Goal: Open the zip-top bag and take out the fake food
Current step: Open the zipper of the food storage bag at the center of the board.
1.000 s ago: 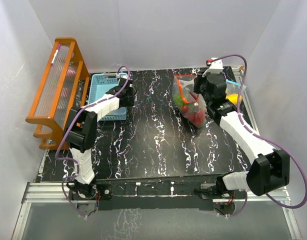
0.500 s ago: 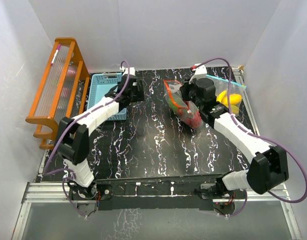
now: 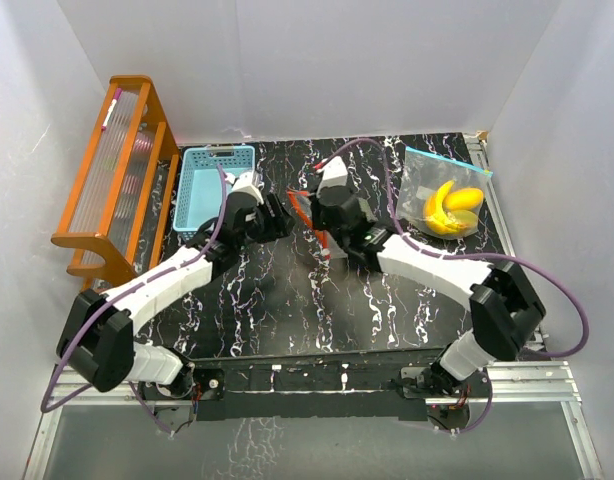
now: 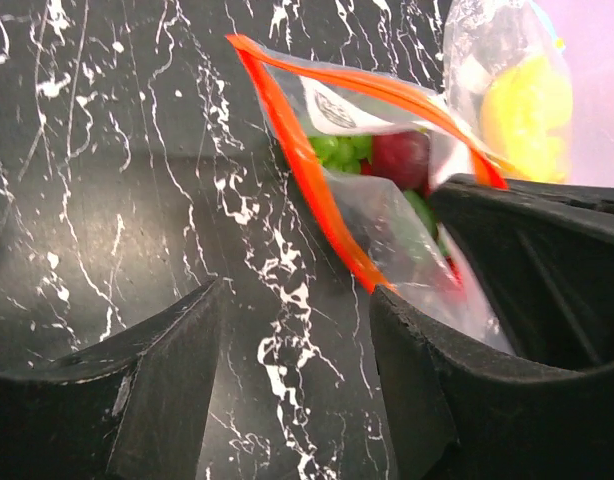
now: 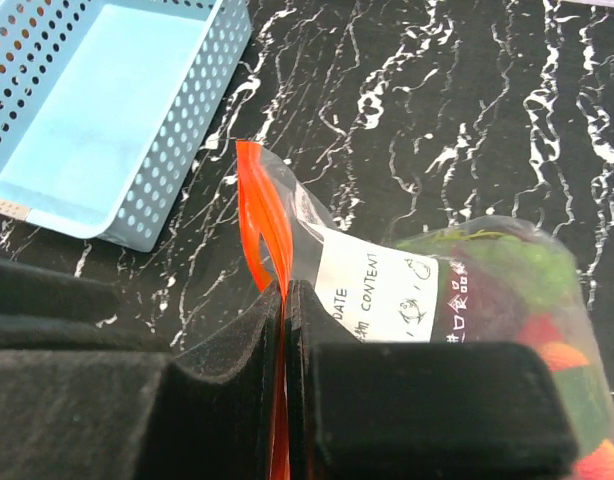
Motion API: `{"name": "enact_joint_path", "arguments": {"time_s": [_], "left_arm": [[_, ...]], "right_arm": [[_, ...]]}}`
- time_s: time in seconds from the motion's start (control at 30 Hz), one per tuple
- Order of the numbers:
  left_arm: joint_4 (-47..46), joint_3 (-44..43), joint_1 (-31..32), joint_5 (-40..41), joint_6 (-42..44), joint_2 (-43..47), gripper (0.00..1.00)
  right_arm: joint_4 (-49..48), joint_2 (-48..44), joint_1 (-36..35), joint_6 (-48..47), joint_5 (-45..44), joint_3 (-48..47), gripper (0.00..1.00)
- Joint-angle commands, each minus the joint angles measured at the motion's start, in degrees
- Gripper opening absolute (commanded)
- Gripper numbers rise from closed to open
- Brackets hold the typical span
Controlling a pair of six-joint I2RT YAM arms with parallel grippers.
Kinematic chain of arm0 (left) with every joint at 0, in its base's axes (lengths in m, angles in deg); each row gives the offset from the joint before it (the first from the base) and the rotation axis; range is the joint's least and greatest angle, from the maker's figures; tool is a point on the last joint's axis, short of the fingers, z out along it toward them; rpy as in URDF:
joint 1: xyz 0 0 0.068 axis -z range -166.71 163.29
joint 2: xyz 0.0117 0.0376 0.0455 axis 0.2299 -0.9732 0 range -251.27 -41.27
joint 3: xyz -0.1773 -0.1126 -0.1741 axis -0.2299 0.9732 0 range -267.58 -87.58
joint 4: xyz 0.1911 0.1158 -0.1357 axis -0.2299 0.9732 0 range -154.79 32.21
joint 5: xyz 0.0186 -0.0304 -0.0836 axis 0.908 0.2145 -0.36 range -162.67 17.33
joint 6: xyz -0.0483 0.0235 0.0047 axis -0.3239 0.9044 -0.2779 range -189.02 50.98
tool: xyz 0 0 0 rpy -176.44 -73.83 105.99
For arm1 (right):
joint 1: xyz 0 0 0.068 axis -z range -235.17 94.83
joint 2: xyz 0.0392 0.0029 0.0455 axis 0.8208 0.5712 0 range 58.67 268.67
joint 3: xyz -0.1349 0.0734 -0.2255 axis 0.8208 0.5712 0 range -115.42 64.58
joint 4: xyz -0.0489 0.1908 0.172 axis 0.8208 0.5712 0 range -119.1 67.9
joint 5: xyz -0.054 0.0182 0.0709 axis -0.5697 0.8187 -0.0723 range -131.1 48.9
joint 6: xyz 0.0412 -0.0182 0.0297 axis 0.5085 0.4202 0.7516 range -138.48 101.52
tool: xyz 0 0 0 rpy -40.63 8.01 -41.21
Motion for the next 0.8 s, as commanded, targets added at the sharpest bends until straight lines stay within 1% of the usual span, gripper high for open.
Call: {"name": "enact_joint_path", "arguments": {"time_s": [0.0, 0.1, 0.23, 0.37, 0.4, 0.47, 0.53, 0.6, 0.63, 0.67, 0.77], "left_arm": [[-8.83, 5.28, 0.33, 0.55, -5.42, 5.09, 0.58], [-11.18, 7.73, 0.41, 1.24, -7.72, 3.43, 0.60], [-17.69, 9.61, 0.41, 0.78, -12.05, -1.43, 0.66], [-17.36, 7.32, 0.41, -0.75, -13.60, -7.54, 0.81], [-16.98, 6.85, 0.41, -1.07, -13.71, -8.34, 0.83], [-17.52, 6.88, 0.47, -1.63, -14.18, -9.11, 0.83], [-18.18, 7.28, 0.42, -1.54, -14.48, -9.45, 0.79], [-17.64, 6.58, 0.43, -1.73, -14.01, -10.03, 0.69], [-17.40, 6.22, 0.44, -1.84, -13.62, -10.16, 0.61], [-17.01, 5.72, 0.41, -1.87, -12.98, -10.16, 0.50], [-15.18, 4.39, 0.35, -1.46, -10.99, -9.40, 0.30]], "right_arm": [[-4.62, 2.75, -6.26, 3.09, -12.01, -6.24, 0.08], [-5.36, 4.49, -9.12, 3.08, -14.65, -8.29, 0.08], [-5.13, 5.46, -10.29, 3.50, -17.22, -10.02, 0.08], [-7.71, 3.07, -10.49, 6.30, -17.75, -6.67, 0.08], [-8.44, 2.43, -10.50, 7.25, -18.17, -5.51, 0.08], [-9.89, 1.54, -10.53, 8.19, -18.62, -3.74, 0.08], [-9.76, 1.23, -10.58, 8.24, -19.09, -3.80, 0.08], [-9.26, 0.65, -10.65, 8.65, -19.45, -3.65, 0.08], [-9.21, 0.18, -10.82, 8.81, -19.59, -3.33, 0.08], [-9.24, -0.24, -10.84, 8.86, -19.79, -3.09, 0.08], [-7.27, -1.51, -11.32, 8.66, -23.03, -3.16, 0.08]]}}
